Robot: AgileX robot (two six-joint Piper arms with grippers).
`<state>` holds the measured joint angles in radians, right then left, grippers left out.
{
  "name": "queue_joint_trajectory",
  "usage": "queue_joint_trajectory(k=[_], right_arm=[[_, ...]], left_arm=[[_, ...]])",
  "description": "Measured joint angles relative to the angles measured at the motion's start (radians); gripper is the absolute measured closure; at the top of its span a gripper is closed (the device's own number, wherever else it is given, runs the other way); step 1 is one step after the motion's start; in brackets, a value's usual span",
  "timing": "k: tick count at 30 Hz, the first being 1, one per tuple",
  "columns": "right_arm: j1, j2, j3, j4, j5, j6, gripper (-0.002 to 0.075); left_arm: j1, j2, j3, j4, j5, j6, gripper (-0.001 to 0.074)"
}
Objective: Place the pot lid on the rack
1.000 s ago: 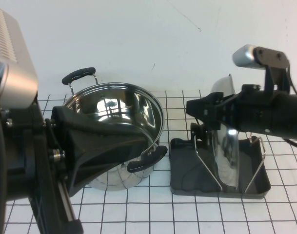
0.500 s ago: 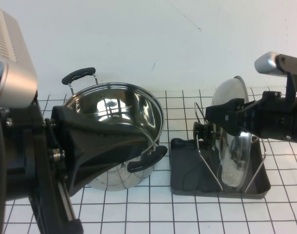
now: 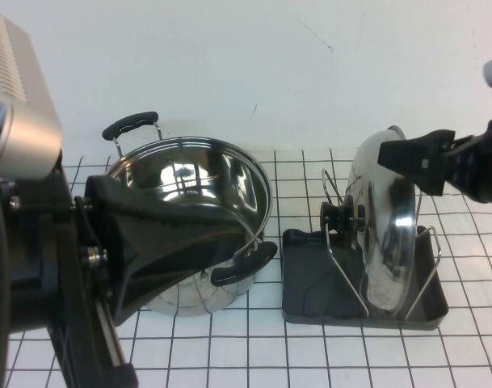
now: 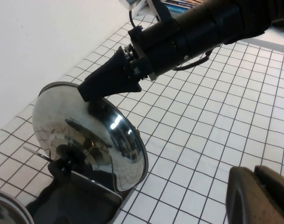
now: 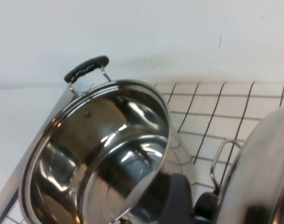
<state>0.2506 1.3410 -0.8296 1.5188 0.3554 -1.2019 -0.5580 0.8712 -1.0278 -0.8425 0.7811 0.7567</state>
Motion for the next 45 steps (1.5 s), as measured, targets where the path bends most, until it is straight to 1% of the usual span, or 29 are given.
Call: queue_joint_trajectory(k=[7,11,13,14,16,18,19,20,21,23,26,30,31,33,34,36,38,40,41,45], right_arm=[[-0.046,-0.067,0.000,0.000,0.025,-0.008,0.0200],[-0.052,-0.141,0.000,0.000,0.027,-0.084,0.0215],[-0.054,-0.186,-0.002,0.000,0.022,-0.154,0.0260],[-0.056,-0.208,-0.002,0.002,0.014,-0.205,0.0297],[-0.056,-0.247,-0.002,0.002,-0.010,-0.302,0.0393],[-0.056,-0.287,-0.002,0.002,-0.047,-0.389,0.0531],[-0.056,-0.302,-0.002,0.003,-0.065,-0.421,0.0587],[-0.056,-0.321,-0.002,0.003,-0.088,-0.445,0.0636],[-0.056,-0.340,-0.002,0.003,-0.112,-0.462,0.0667],[-0.056,-0.375,-0.002,0.003,-0.153,-0.495,0.0701],[-0.056,-0.426,-0.002,0.003,-0.176,-0.558,0.0718],[-0.056,-0.494,-0.002,0.003,-0.160,-0.577,0.0723],[-0.056,-0.511,-0.002,-0.001,-0.140,-0.571,0.0725],[-0.056,-0.545,-0.004,-0.032,-0.079,-0.537,0.0725],[-0.056,-0.560,-0.004,-0.068,-0.040,-0.506,0.0726],[-0.056,-0.583,-0.007,-0.167,0.045,-0.438,0.0726],[-0.056,-0.601,-0.010,-0.297,0.137,-0.350,0.0726],[-0.056,-0.620,-0.010,-0.470,0.273,-0.211,0.0726],[-0.056,-0.623,-0.010,-0.565,0.330,-0.107,0.0726],[-0.056,-0.635,-0.010,-0.988,0.494,0.244,0.0726]], left_arm=[[0.000,0.000,0.000,0.000,0.000,0.000,0.0736],[0.000,0.000,0.000,0.000,-0.008,0.002,0.0736],[0.000,0.000,0.000,0.000,-0.014,0.002,0.0736],[0.000,0.000,0.000,0.000,-0.016,0.002,0.0736],[0.000,0.000,0.000,0.000,-0.018,0.002,0.0736],[0.000,0.000,0.000,0.000,-0.017,0.002,0.0736],[0.000,0.000,0.000,0.000,-0.017,0.002,0.0736],[0.000,0.000,0.000,0.000,-0.017,0.002,0.0737],[0.000,0.000,0.000,0.003,-0.018,0.002,0.0737],[0.000,0.000,0.000,0.030,-0.027,0.002,0.0737],[0.000,0.000,0.000,0.119,-0.049,-0.014,0.0737],[0.000,0.000,0.000,0.387,-0.129,-0.195,0.0737],[0.000,0.000,0.000,0.437,-0.141,-0.219,0.0737],[0.000,0.000,0.000,0.642,-0.164,-0.383,0.0737],[0.000,0.000,0.000,0.690,-0.166,-0.425,0.0737],[0.000,0.000,0.000,0.829,-0.161,-0.546,0.0737],[0.000,-0.007,0.002,0.888,-0.159,-0.596,0.0737],[0.000,-0.024,0.019,0.918,-0.179,-0.637,0.0737],[0.000,-0.036,0.038,0.925,-0.210,-0.654,0.0737],[0.000,-0.128,0.170,0.965,-0.397,-0.724,0.0737]])
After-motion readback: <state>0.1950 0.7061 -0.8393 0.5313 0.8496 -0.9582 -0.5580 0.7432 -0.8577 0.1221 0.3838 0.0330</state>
